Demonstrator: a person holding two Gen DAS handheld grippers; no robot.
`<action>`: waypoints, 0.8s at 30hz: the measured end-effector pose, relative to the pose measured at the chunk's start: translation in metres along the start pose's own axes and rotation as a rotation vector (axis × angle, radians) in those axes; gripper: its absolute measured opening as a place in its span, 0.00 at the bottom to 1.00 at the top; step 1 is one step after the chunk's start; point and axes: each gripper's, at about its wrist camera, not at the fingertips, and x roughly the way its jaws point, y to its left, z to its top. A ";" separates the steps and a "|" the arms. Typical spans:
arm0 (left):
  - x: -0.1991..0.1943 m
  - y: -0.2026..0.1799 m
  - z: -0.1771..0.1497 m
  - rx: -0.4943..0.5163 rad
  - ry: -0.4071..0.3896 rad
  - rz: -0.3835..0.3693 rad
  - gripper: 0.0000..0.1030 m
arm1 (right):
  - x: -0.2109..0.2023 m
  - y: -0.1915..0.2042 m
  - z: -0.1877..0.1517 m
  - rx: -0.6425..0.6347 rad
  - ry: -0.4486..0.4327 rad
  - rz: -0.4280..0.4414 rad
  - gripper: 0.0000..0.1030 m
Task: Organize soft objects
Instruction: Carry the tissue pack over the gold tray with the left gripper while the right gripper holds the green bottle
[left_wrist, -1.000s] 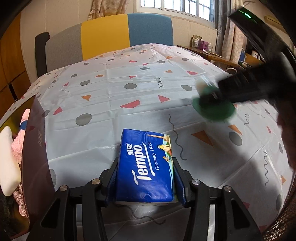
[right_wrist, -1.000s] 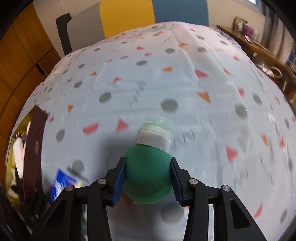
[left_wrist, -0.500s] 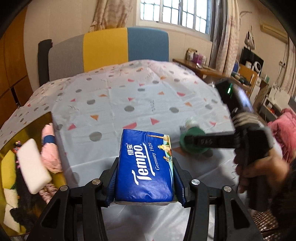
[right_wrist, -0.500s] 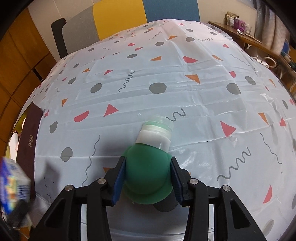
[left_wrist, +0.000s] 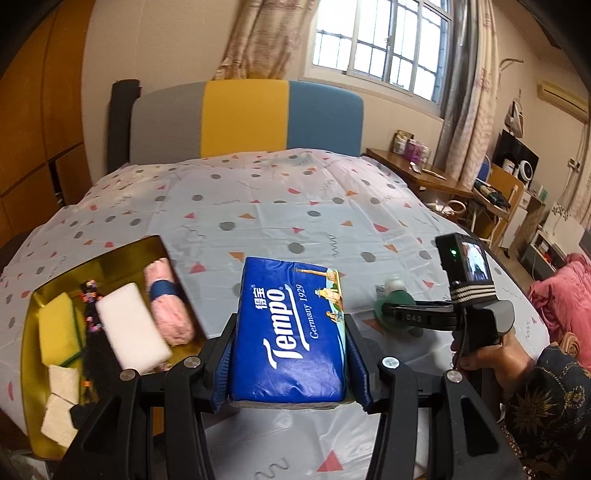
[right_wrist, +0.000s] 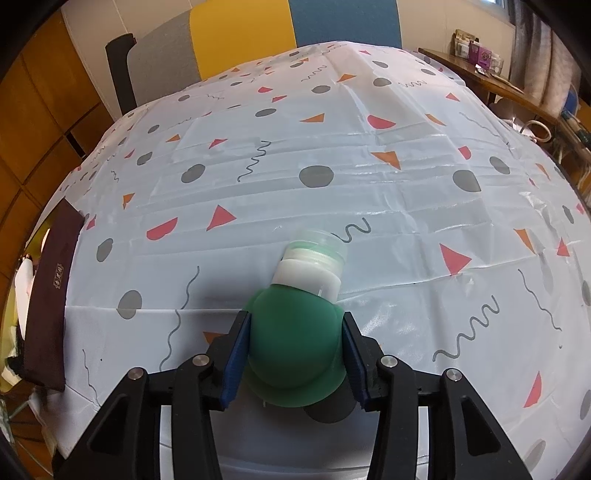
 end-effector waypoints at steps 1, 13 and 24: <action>-0.002 0.005 0.000 -0.008 -0.002 0.005 0.50 | 0.000 0.001 0.000 -0.007 -0.002 -0.005 0.46; -0.016 0.060 -0.006 -0.122 -0.002 0.064 0.50 | 0.000 0.006 -0.001 -0.053 -0.013 -0.027 0.46; -0.072 0.164 -0.008 -0.330 -0.076 0.175 0.50 | 0.001 0.005 0.000 -0.064 -0.014 -0.030 0.46</action>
